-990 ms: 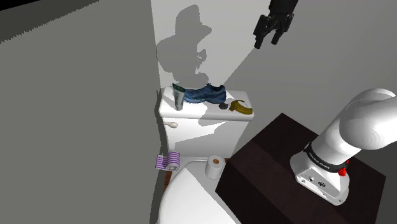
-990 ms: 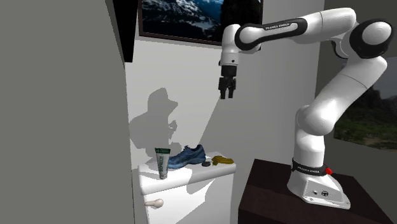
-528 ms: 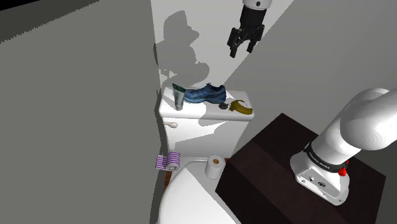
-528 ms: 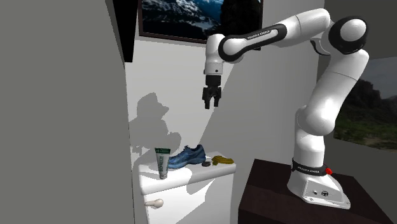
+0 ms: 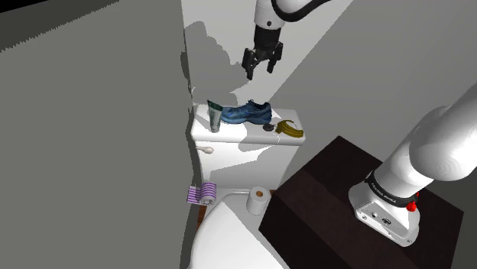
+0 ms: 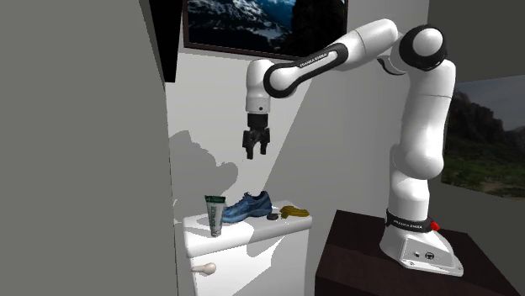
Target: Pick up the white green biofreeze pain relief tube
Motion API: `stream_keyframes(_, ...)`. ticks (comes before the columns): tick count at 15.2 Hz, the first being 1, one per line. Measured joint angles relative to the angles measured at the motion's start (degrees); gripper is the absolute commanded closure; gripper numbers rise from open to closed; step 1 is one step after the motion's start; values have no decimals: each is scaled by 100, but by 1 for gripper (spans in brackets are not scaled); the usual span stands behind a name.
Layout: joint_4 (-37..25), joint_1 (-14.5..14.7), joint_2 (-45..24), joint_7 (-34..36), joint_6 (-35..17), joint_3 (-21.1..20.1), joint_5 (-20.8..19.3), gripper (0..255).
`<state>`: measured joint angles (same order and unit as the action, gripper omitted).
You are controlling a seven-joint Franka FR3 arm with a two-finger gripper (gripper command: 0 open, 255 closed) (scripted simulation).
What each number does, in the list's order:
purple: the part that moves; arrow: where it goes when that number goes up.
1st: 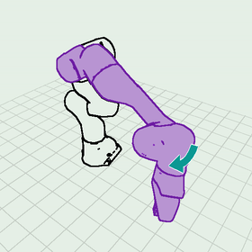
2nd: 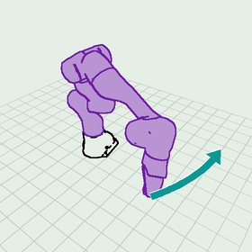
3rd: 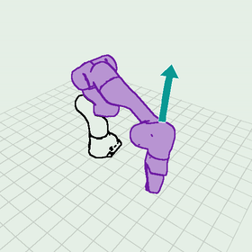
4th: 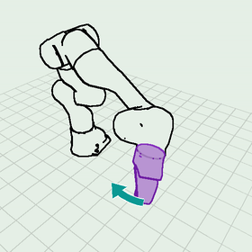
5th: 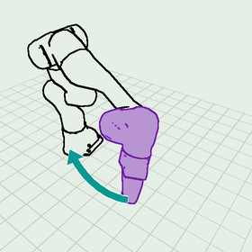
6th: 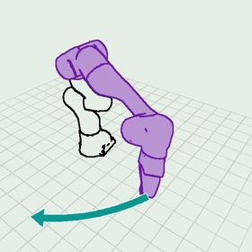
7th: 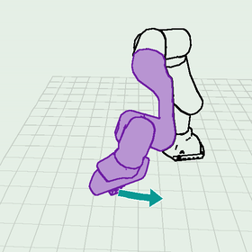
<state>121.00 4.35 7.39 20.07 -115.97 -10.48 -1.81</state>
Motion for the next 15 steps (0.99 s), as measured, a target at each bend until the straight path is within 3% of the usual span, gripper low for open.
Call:
stream_keyframes(8,-1181,241,-1688,474,-400,-225,-477,0)
stream_keyframes(15,-2794,621,-3316,770,-301,-241,-923,0)
